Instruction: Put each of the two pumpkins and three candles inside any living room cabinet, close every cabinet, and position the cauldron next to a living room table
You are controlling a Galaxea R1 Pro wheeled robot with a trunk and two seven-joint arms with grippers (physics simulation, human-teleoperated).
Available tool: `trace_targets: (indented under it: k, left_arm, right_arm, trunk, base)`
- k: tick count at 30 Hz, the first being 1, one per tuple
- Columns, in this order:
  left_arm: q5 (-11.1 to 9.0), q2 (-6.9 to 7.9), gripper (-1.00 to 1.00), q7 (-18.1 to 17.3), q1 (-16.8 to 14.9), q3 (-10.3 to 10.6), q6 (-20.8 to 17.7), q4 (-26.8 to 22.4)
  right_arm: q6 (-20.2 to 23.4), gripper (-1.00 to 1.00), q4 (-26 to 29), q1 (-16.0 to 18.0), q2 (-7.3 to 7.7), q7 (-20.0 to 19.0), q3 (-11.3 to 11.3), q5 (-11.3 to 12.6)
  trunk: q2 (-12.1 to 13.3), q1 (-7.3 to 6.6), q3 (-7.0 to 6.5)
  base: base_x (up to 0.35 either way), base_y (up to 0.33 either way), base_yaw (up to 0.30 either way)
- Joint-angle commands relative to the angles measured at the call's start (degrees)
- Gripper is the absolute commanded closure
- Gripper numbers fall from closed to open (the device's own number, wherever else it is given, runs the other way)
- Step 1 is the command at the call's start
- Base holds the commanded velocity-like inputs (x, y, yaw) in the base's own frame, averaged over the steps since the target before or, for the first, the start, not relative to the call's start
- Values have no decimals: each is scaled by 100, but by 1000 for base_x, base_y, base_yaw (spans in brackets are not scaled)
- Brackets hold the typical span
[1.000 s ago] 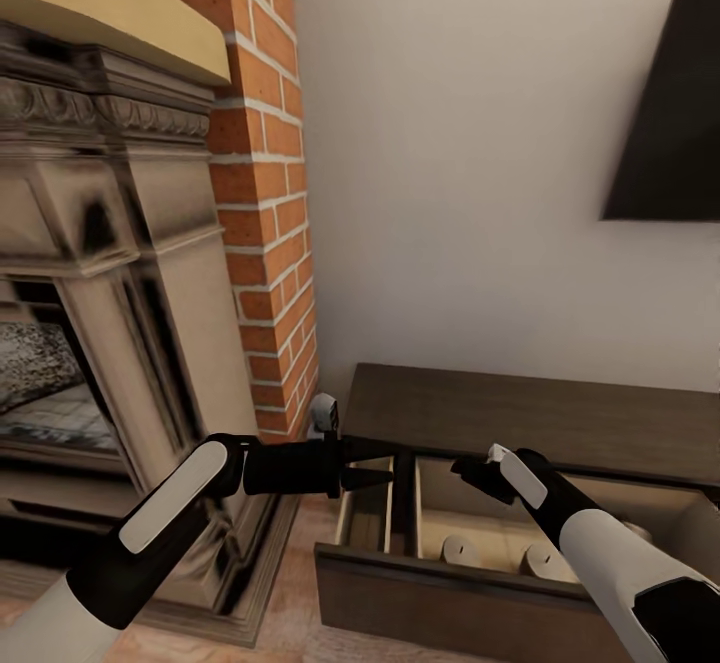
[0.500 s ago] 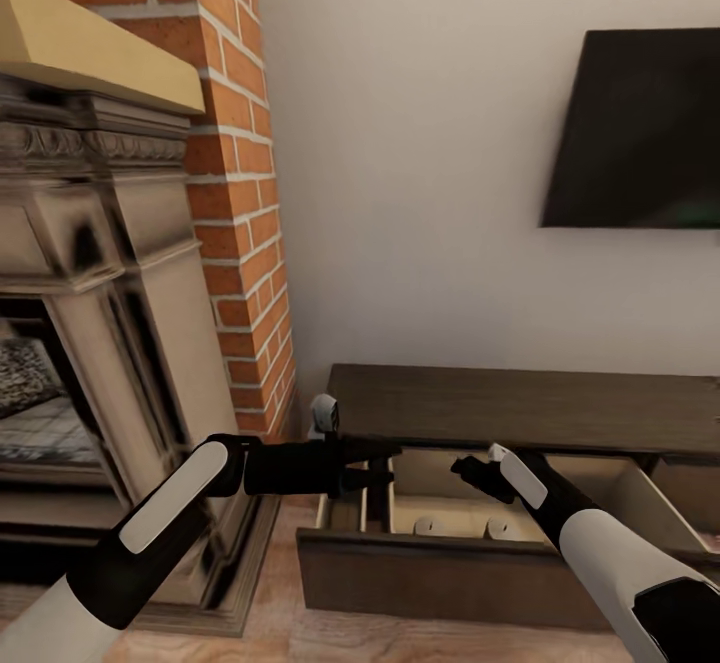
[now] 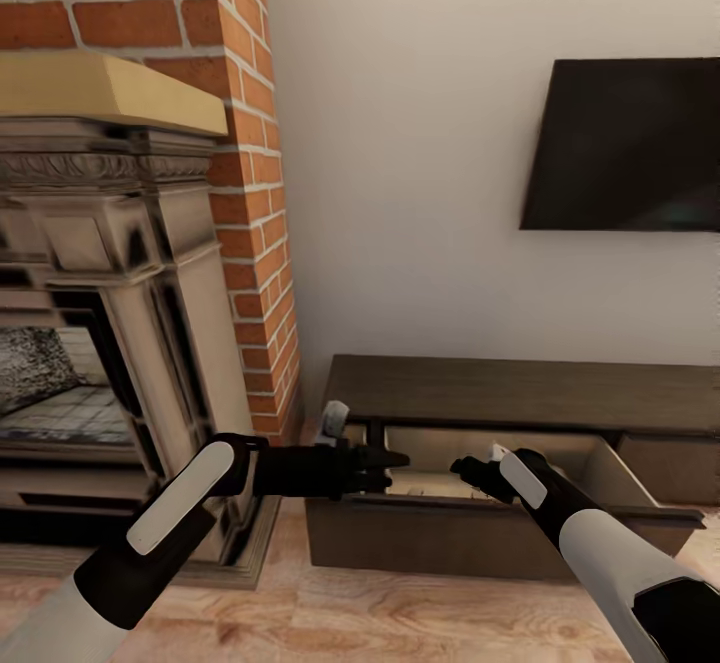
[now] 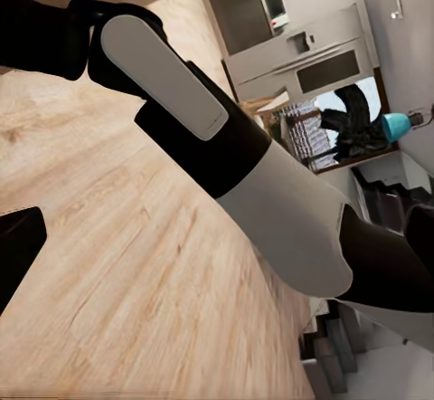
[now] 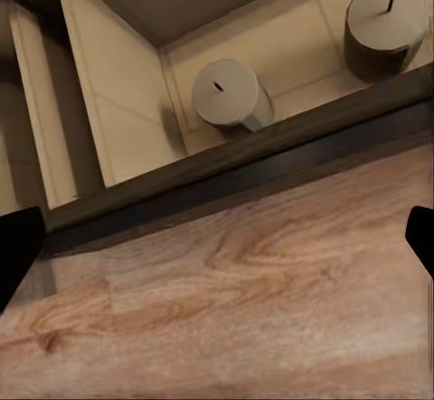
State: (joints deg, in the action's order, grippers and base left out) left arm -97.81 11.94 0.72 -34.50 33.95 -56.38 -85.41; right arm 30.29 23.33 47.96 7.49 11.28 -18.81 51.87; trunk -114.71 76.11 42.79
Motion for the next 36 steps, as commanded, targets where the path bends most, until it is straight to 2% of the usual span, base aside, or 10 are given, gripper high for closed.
trace_targets:
  k: [1,13,19,25,36]
  left_arm:
    - [-10,-13,-100,40,-5,7,-5,-2]
    - [24,-42,-100,128,-5,13,11,21]
    - [37,-34,-100,134,-6,8,20,24]
    - [259,-28,-100,131,-5,-62,22,33]
    - [348,-28,-100,130,-4,-63,24,33]
  right_arm:
    - [12,-100,14,3,7,50,-43,60]
    - [12,-100,14,3,7,42,-43,60]
    - [15,-100,14,3,13,41,-49,60]
    - [15,-100,14,3,8,41,-52,60]
    - [13,-100,17,3,7,43,-52,59]
  trunk:
    - [38,-27,-13]
    - [520,-291,-238]
    - [520,-291,-271]
    - [520,-291,-277]
    - [520,-291,-277]
  base:
    - [-350,0,0]
    - [-350,0,-30]
    - [-350,0,-199]
    - [-325,-49,-55]
    - [-196,-262,-1]
